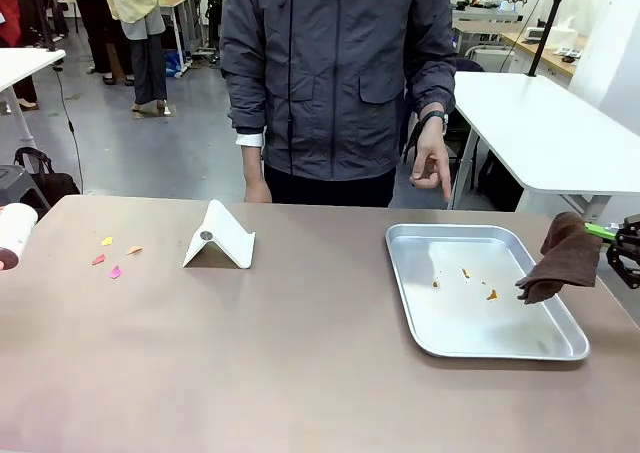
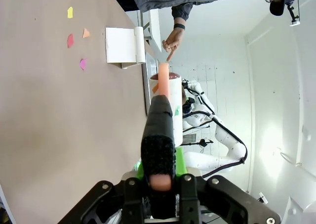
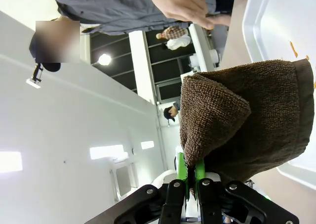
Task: Clean the surface of the table.
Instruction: If a person points to the right, clean the right side of the table with your right hand, and if they point to the left, clean the left side with your left hand.
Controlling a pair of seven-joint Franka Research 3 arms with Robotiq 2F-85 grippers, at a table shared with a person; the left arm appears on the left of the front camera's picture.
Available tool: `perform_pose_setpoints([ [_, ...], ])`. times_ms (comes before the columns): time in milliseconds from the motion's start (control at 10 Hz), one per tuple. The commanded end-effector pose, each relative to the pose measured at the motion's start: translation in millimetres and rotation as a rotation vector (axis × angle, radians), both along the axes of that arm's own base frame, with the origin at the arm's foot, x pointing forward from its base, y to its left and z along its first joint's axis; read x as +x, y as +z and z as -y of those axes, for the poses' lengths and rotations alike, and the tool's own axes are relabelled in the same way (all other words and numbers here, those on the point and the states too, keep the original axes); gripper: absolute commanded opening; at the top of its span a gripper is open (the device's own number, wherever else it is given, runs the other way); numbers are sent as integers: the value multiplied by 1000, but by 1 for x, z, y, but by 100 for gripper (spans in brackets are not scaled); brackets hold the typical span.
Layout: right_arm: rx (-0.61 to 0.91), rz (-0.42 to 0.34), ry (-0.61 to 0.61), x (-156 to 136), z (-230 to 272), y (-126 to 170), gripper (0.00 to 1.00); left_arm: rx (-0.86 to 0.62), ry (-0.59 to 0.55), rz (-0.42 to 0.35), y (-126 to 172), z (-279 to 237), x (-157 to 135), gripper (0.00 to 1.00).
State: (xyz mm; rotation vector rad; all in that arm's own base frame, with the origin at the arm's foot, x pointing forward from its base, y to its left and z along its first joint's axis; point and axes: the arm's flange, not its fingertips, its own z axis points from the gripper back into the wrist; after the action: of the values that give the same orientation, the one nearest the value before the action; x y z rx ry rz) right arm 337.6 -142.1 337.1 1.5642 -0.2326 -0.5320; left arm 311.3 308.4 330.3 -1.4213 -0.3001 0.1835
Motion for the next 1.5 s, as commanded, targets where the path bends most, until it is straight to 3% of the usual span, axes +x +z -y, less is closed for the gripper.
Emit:
perform_pose_setpoints([
  [0,5,-2,-1,-1,2,2,0,-9,-11,19,3,-1,-1,0],
  [500,5,-2,-1,-1,2,2,0,-9,-11,19,3,-1,-1,0],
  [600,0,0,0,0,0,0,6,-9,-11,19,3,-1,-1,0],
  [900,-259,85,108,22,-17,21,6,-9,-11,19,3,-1,-1,0],
  [1200,-544,116,132,58,-25,45,6,-9,-11,19,3,-1,-1,0],
  [1400,-681,159,212,80,-35,50,6,-9,-11,19,3,-1,-1,0],
])
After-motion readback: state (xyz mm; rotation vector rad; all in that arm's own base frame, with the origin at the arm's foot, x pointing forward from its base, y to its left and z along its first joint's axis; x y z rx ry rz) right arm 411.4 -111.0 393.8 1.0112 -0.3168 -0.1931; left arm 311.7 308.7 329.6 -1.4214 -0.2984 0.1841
